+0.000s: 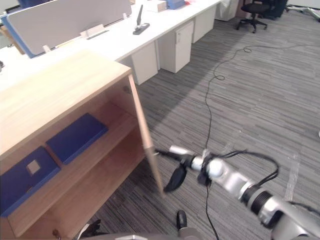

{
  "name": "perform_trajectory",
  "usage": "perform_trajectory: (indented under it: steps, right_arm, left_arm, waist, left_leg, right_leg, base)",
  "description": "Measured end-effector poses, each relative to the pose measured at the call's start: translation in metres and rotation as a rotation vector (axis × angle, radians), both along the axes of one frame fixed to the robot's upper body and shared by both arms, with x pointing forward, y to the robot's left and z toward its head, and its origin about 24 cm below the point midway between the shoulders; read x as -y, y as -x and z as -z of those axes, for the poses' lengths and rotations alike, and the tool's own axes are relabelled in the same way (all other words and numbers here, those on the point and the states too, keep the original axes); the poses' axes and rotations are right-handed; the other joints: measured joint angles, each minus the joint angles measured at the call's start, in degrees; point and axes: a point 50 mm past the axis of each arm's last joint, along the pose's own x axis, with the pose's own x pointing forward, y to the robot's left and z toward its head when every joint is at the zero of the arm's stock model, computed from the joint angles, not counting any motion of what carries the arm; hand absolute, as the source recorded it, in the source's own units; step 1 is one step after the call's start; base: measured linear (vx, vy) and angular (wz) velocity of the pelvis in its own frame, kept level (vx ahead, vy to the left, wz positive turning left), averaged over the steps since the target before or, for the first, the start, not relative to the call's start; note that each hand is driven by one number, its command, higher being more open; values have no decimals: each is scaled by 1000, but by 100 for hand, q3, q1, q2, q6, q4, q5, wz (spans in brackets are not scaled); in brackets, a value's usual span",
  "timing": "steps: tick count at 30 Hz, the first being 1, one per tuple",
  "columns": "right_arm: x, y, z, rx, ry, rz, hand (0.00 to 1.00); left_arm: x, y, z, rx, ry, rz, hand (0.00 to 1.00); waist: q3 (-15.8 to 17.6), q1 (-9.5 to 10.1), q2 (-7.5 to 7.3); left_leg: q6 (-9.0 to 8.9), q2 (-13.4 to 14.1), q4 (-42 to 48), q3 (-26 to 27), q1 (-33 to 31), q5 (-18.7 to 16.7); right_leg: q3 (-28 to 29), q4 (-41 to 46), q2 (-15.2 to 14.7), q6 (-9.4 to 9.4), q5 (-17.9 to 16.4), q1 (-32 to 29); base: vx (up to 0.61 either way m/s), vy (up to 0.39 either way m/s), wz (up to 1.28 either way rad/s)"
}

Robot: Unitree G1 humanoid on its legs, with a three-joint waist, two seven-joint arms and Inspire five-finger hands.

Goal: Walk over to the cabinet, pick up the folder, carry it to the office cabinet, place the folder inside the office cabinet, then close the office cabinet door

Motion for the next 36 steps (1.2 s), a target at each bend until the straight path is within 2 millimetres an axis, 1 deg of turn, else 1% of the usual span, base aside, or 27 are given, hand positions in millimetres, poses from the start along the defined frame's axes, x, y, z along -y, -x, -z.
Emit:
perform_trajectory:
  steps: [1,2,3,6,8,10,12,15,17,18,19,20,21,22,23,24,26,27,28,29,30,31,32,33,34,35,36]
  right_arm:
    - [-9,4,6,-20,-28,3,100]
    - [-29,16,17,-88,-63,-49,100]
    - [-37,27,25,-139,-75,-84,100]
    - [-47,56,48,-282,-91,-114,100]
    - [-41,63,58,-320,-65,-86,100]
    - [-33,62,64,-318,-25,-54,100]
    - [-20,57,70,-297,6,37,100]
    - [-12,51,78,-287,30,127,100]
    - [-1,53,91,-289,97,201,100]
    - [7,55,100,-295,140,246,100]
    - [16,57,108,-305,186,302,100]
    - [21,59,113,-308,215,330,100]
    - [28,63,122,-325,261,402,100]
    - [36,67,129,-353,271,509,100]
    - [40,69,131,-365,270,570,100]
    - [48,76,137,-389,246,730,100]
    - [49,84,142,-426,206,866,100]
    - [47,87,144,-438,160,959,100]
    - [46,90,145,-443,141,1000,100]
    - [41,96,147,-450,121,1052,100]
    - [37,102,150,-468,124,1082,100]
    - [36,107,152,-485,124,1101,100]
    - [33,108,153,-500,112,1144,100]
    - [31,110,154,-520,91,1191,100]
    - [31,112,155,-531,80,1213,100]
    - [34,117,157,-547,74,1254,100]
    - [37,121,158,-557,83,1282,100]
  left_arm:
    - [2,-3,0,5,9,3,100]
    - [7,-8,0,13,29,14,100]
    - [5,-11,-1,19,27,17,100]
    - [5,-14,-2,26,27,18,100]
    - [6,-14,-2,21,27,17,100]
    - [5,-15,-2,22,26,17,100]
    - [6,-17,-3,29,28,19,100]
    - [7,-18,-3,33,30,21,100]
    - [9,-20,-3,38,32,34,100]
    - [13,-23,-4,48,37,50,100]
    - [16,-26,-4,60,43,59,100]
    - [16,-27,-5,66,45,58,100]
    - [16,-27,-5,69,49,49,100]
    - [15,-27,-5,70,51,36,100]
    - [15,-27,-5,72,54,23,100]
    - [17,-25,-4,68,63,-9,100]
    - [16,-25,-4,76,69,-61,100]
    - [13,-22,-4,74,71,-110,100]
    - [12,-20,-3,69,68,-129,100]
    - [8,-19,-3,65,62,-163,100]
    - [4,-21,-4,66,47,-170,100]
    - [4,-23,-5,69,46,-179,100]
    - [4,-25,-5,76,48,-203,100]
    - [6,-26,-5,77,56,-225,100]
    - [6,-26,-5,79,58,-236,100]
    - [8,-27,-5,89,65,-254,100]
    - [9,-29,-7,111,73,-288,100]
  waist:
    - [5,19,-14]
    - [33,91,-76]
    - [24,145,-113]
    - [6,177,-150]
    - [6,168,-148]
    - [7,167,-151]
    - [7,176,-151]
    - [9,174,-146]
    - [11,185,-130]
    - [42,222,-91]
    - [116,247,-45]
    - [140,261,-46]
    - [177,270,-88]
    - [185,257,-121]
    - [204,260,-130]
    - [243,239,-64]
    - [236,252,-45]
    - [225,270,-46]
    - [202,274,-66]
    - [139,269,-171]
    - [74,266,-295]
    - [64,308,-313]
    - [68,412,-335]
    - [71,461,-266]
    - [42,450,-227]
    - [27,453,-202]
    - [15,475,-217]
  left_leg:
    - [-11,0,-13,-14,-3,-41]
    - [-46,-22,-47,-37,-15,-85]
    - [-44,-36,-51,-51,-30,-95]
    - [-25,-81,-65,-70,-35,-123]
    - [-28,-107,-65,-50,-23,-122]
    - [-25,-111,-76,-40,-10,-125]
    - [-25,-108,-89,-51,2,-125]
    - [-25,-104,-81,-108,22,-125]
    - [-22,-114,-30,-372,33,-136]
    - [8,-136,47,-557,16,-158]
    - [95,-214,152,-773,7,-217]
    - [130,-290,202,-877,6,-236]
    - [172,-511,281,-1076,5,-258]
    - [225,-754,306,-1373,2,-284]
    - [252,-840,307,-1518,-8,-284]
    - [309,-975,365,-1965,-90,-275]
    - [338,-1054,438,-2451,-188,-258]
    - [329,-1101,594,-2858,-343,-245]
    - [298,-1133,699,-3085,-446,-235]
    - [200,-1249,926,-3550,-704,-281]
    - [90,-1388,1097,-3998,-919,-322]
    - [46,-1424,1147,-4156,-995,-339]
    - [-12,-1417,1192,-4340,-1112,-310]
    - [-33,-1308,1261,-4364,-1246,-307]
    - [-24,-1243,1296,-4341,-1298,-302]
    - [-35,-1111,1376,-4263,-1341,-309]
    - [-152,-1028,1489,-4247,-1407,-342]
  right_leg:
    - [-11,-1,-2,3,26,-8]
    - [-8,-1,-24,6,68,-9]
    - [-11,-2,-41,9,86,-8]
    - [-15,0,-95,41,110,-6]
    - [2,12,-117,44,111,-7]
    - [9,12,-121,34,118,-3]
    - [1,12,-117,39,107,6]
    - [-61,15,-126,45,79,62]
    - [-320,39,-202,77,-30,236]
    - [-500,283,-272,100,-207,246]
    - [-683,867,-436,169,-575,149]
    - [-760,1259,-569,212,-788,46]
    - [-869,1992,-917,302,-1197,-120]
    - [-935,2625,-1248,320,-1444,-221]
    - [-921,2874,-1396,334,-1498,-281]
    - [-637,3325,-1521,290,-1471,-365]
    - [-13,3677,-1447,234,-1472,-424]
    - [651,3948,-1257,35,-1641,-533]
    - [1033,3973,-1113,37,-1853,-531]
    - [1736,3734,-866,165,-2107,-409]
    - [2102,3457,-780,442,-2410,-164]
    - [2154,3296,-759,575,-2550,-16]
    - [1993,3056,-760,685,-2814,152]
    - [1639,2923,-702,673,-2951,237]
    - [1449,2910,-661,615,-2967,269]
    - [1111,2953,-575,507,-3026,390]
    - [796,2948,-492,413,-3078,534]
  base:
    - [-50,72,18]
    - [-36,69,14]
    - [-28,68,11]
    - [27,74,6]
    - [54,83,-4]
    - [58,77,-2]
    - [42,50,1]
    - [19,36,13]
    - [1,45,61]
    - [-26,64,95]
    - [-40,83,91]
    - [-47,116,102]
    - [-43,103,110]
    - [-45,58,115]
    - [-45,11,145]
    - [-31,-6,133]
    - [10,-29,158]
    - [31,-106,163]
    - [83,-265,197]
    - [116,-344,212]
    - [129,-372,204]
    - [97,-335,169]
    - [27,-317,121]
    - [-12,-310,115]
    - [-78,-301,119]
    - [-71,-281,131]
    - [-57,-256,123]
